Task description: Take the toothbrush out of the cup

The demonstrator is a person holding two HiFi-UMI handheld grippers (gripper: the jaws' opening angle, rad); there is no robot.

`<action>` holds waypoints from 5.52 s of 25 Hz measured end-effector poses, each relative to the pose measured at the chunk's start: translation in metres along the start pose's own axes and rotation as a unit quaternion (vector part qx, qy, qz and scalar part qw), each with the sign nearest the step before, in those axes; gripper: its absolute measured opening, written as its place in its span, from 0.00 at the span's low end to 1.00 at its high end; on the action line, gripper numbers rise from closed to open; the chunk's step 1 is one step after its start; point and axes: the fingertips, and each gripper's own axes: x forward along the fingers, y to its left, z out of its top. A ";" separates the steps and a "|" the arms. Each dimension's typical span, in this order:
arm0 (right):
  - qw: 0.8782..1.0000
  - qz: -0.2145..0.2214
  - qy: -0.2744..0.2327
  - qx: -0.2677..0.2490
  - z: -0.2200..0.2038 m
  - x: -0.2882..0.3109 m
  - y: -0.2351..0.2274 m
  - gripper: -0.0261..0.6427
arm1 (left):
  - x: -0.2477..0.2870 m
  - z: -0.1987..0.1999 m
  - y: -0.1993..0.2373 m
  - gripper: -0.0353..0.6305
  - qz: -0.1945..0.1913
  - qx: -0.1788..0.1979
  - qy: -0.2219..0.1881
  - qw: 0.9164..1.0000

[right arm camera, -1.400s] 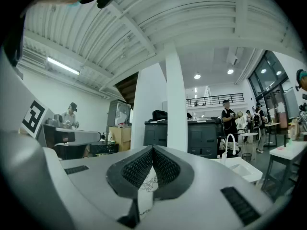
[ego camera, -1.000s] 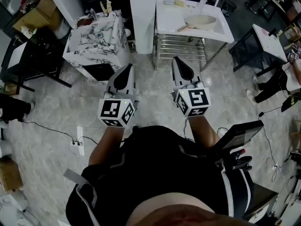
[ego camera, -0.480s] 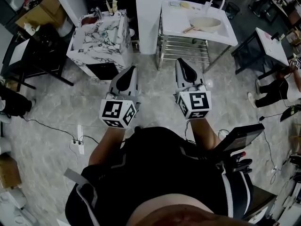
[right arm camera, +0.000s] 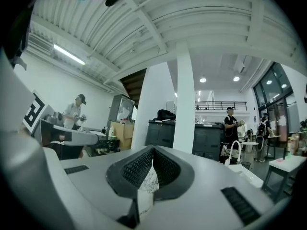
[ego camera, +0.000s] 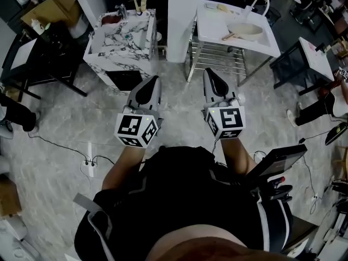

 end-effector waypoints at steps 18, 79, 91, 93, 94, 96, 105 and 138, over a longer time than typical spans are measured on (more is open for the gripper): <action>0.999 0.037 0.005 -0.001 0.001 0.049 0.056 0.07 | -0.016 0.005 0.064 0.05 0.017 -0.010 -0.014 1.000; 0.995 0.062 -0.010 0.079 -0.011 0.414 -0.038 0.08 | 0.263 0.035 0.319 0.05 0.095 0.009 0.031 0.995; 0.997 0.025 0.003 0.067 -0.011 0.479 -0.003 0.10 | 0.282 0.044 0.383 0.05 0.034 0.010 0.026 0.999; 0.998 0.025 0.000 0.066 -0.010 0.488 0.003 0.12 | 0.286 0.044 0.392 0.05 0.022 0.009 0.027 0.999; 0.997 0.023 0.001 0.067 -0.011 0.492 0.006 0.14 | 0.289 0.044 0.396 0.05 0.016 0.010 0.028 0.999; 0.997 0.019 0.006 0.069 -0.012 0.501 0.010 0.16 | 0.293 0.042 0.402 0.05 -0.001 0.010 0.033 0.999; 0.997 0.006 0.044 0.071 -0.035 0.538 0.015 0.19 | 0.309 0.016 0.439 0.16 -0.013 -0.020 0.062 0.998; 0.971 0.187 0.131 0.074 -0.203 0.694 -0.027 0.32 | 0.350 -0.052 0.471 0.06 0.191 -0.079 0.099 0.973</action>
